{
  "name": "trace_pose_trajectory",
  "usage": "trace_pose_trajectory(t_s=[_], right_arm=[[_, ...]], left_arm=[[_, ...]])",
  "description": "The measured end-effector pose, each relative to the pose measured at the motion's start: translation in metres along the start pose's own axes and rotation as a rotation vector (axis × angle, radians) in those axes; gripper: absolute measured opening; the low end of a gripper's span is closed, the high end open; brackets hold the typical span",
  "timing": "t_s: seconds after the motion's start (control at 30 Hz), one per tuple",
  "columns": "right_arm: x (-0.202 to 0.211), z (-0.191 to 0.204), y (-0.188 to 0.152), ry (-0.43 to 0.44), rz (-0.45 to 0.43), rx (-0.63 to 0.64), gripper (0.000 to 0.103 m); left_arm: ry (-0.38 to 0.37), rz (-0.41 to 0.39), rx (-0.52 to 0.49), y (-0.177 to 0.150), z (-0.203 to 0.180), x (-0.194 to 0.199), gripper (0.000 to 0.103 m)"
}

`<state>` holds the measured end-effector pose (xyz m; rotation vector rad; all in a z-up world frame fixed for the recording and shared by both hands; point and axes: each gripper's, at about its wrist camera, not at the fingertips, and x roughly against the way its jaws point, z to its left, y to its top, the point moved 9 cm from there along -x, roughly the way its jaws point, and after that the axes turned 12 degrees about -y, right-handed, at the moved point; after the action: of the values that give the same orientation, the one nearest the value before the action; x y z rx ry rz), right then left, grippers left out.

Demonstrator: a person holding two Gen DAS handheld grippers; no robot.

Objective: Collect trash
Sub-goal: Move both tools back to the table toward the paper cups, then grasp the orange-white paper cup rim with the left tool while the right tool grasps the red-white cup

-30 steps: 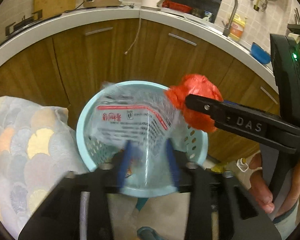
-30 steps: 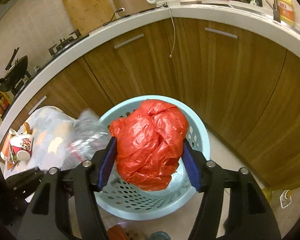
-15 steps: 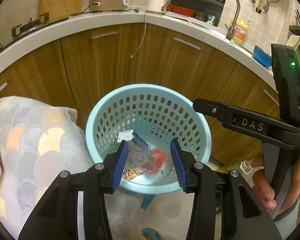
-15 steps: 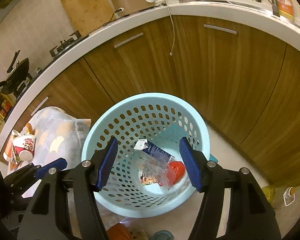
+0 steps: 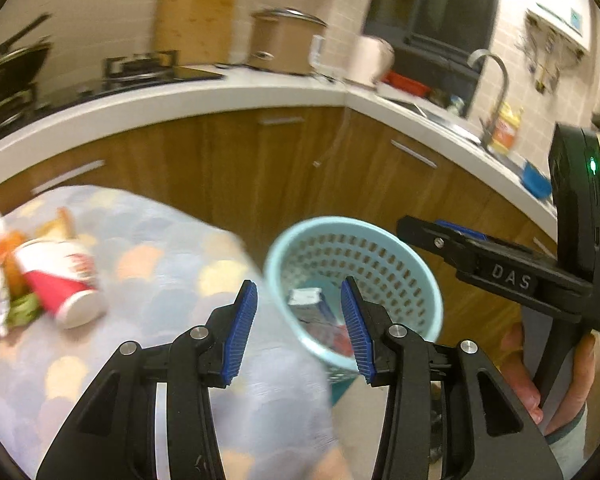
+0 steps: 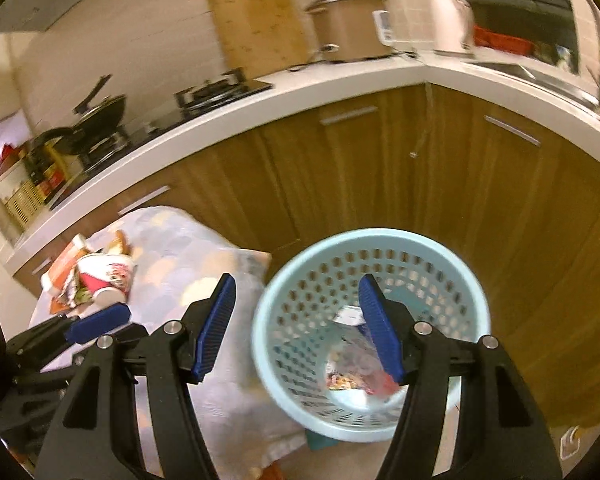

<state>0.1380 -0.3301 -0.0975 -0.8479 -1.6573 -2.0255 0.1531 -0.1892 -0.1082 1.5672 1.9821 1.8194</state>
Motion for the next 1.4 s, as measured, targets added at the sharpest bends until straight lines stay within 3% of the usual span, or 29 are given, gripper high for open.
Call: trace_pose_trajectory(t_s=[0.33, 0.5, 0.8, 0.87, 0.93, 1.0, 1.23, 1.4], right_arm=[[0.008, 0.109, -0.004, 0.066, -0.037, 0.144, 0.059], [0.003, 0.161, -0.012, 0.15, -0.038, 0.168, 0.051], [-0.013, 0.226, -0.026, 0.197, -0.007, 0.244, 0.048], [-0.018, 0.237, -0.027, 0.198, -0.009, 0.269, 0.048], [-0.024, 0.244, -0.029, 0.198, -0.005, 0.285, 0.048], [-0.031, 0.249, -0.033, 0.196, 0.005, 0.294, 0.048], [-0.053, 0.253, -0.04, 0.183, 0.018, 0.292, 0.048], [-0.066, 0.247, -0.044, 0.211, 0.037, 0.259, 0.048]], left_arm=[[0.125, -0.137, 0.137, 0.002, 0.093, 0.094, 0.045], [0.193, -0.186, 0.208, -0.007, 0.139, 0.135, 0.045], [0.3, -0.198, 0.306, -0.024, 0.224, 0.186, 0.046], [0.295, -0.191, 0.31, -0.022, 0.239, 0.19, 0.054], [0.301, -0.188, 0.295, -0.017, 0.251, 0.191, 0.069], [0.308, -0.173, 0.283, -0.011, 0.268, 0.19, 0.075], [0.244, -0.138, 0.315, 0.012, 0.319, 0.161, 0.076], [0.184, -0.113, 0.376, 0.008, 0.341, 0.139, 0.076]])
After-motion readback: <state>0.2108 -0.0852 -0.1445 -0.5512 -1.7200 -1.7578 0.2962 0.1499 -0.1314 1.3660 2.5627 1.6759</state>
